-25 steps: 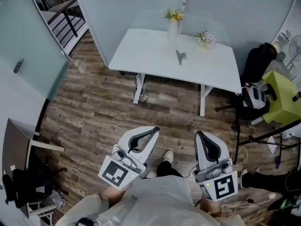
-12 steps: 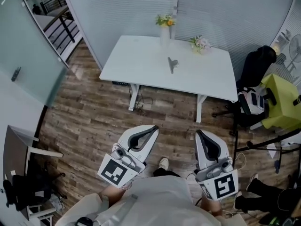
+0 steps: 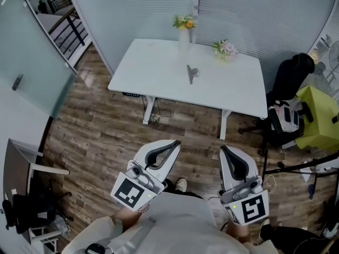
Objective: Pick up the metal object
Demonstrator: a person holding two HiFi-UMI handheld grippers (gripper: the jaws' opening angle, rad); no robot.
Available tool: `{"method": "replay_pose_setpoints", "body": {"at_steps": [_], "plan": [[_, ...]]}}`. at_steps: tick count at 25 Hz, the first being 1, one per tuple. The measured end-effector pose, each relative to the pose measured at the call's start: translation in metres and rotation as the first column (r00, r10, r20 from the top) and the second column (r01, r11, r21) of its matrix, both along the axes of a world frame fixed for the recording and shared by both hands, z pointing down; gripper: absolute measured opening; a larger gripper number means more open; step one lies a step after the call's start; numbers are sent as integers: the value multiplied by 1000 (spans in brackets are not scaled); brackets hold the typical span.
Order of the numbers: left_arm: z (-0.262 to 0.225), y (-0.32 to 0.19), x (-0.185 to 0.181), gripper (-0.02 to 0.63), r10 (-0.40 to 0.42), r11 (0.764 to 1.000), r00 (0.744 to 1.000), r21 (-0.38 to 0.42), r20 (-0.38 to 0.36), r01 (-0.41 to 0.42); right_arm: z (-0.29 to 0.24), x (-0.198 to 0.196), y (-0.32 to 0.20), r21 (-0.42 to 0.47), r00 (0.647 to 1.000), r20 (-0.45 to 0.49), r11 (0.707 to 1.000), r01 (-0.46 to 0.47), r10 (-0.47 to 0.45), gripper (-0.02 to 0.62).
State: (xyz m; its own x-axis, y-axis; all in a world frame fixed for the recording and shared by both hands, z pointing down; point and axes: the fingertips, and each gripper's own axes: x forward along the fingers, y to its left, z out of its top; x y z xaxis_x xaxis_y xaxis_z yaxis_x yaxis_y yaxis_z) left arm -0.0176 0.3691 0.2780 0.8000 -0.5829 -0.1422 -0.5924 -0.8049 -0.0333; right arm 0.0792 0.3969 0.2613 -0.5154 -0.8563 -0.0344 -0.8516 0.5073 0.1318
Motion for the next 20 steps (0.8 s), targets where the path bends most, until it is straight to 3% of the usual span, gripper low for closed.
{"method": "replay_pose_setpoints", "body": {"at_steps": [11,20], "plan": [[10,-48,10,5,9,1000,1000,-11,-5,-9,9,10,-44,-9,1000,-10,1000,-15,15,5],[11,-114,5,5,21,1000,1000,-9,-16,-21,7,0,-108,-8,1000,-26,1000,-16,16,5]]}}
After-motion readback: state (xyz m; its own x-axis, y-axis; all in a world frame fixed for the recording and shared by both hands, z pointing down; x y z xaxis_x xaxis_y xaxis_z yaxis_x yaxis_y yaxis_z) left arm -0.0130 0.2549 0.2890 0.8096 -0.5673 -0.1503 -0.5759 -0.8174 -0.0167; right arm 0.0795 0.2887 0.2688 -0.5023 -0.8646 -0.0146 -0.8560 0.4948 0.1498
